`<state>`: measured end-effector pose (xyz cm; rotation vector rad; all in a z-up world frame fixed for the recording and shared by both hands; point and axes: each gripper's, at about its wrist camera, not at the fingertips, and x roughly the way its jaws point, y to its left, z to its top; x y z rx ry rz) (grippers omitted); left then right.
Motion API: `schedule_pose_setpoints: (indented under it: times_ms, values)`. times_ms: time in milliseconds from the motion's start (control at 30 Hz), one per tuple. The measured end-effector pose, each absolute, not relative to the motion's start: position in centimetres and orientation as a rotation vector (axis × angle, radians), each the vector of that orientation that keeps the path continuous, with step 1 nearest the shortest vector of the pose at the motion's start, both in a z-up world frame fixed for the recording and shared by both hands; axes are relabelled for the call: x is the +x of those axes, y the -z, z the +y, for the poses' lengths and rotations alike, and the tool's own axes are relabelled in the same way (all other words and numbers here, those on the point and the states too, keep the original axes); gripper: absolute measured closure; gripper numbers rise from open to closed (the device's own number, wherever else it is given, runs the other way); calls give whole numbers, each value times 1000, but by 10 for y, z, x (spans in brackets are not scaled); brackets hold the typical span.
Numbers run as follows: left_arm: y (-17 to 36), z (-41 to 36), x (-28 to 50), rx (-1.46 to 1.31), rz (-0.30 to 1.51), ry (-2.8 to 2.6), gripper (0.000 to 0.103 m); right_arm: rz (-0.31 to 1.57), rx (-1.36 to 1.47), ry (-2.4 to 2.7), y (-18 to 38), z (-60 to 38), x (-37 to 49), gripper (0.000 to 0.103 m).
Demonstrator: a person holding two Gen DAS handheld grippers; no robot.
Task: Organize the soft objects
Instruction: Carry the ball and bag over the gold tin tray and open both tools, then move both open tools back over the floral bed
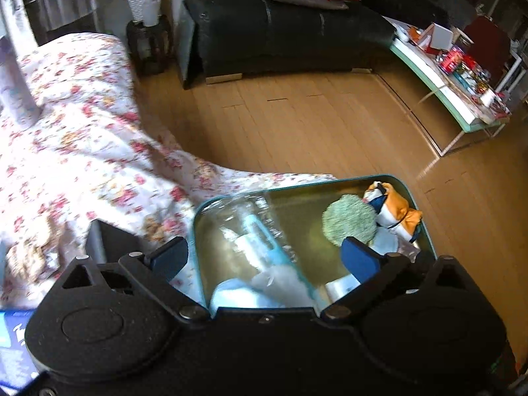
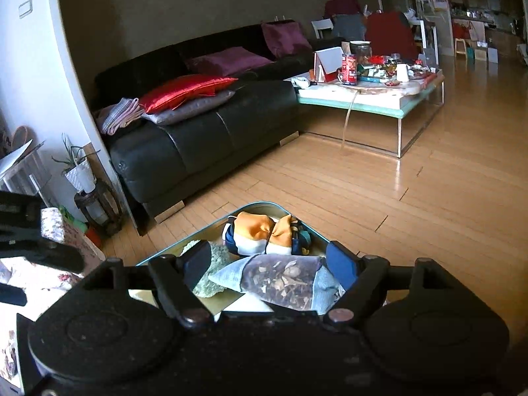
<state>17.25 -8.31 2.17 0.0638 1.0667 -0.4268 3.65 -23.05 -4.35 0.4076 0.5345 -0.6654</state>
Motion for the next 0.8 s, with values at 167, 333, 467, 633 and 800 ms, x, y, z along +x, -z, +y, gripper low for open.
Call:
schedule_pose_setpoints:
  times_ms: [167, 333, 467, 633, 800]
  values:
    - [-27, -53, 163, 59, 1055, 377, 6, 549, 355, 638, 43, -220, 42, 23]
    - [-28, -22, 149, 58, 1052, 302, 5, 558, 308, 625, 43, -212, 43, 21]
    - [-27, 1, 138, 72, 1043, 232, 5, 569, 286, 621, 43, -209, 44, 20]
    - [-28, 25, 126, 70, 1041, 166, 5, 577, 238, 617, 43, -201, 48, 20]
    - [-30, 49, 113, 72, 1027, 100, 5, 576, 192, 601, 43, -192, 47, 18]
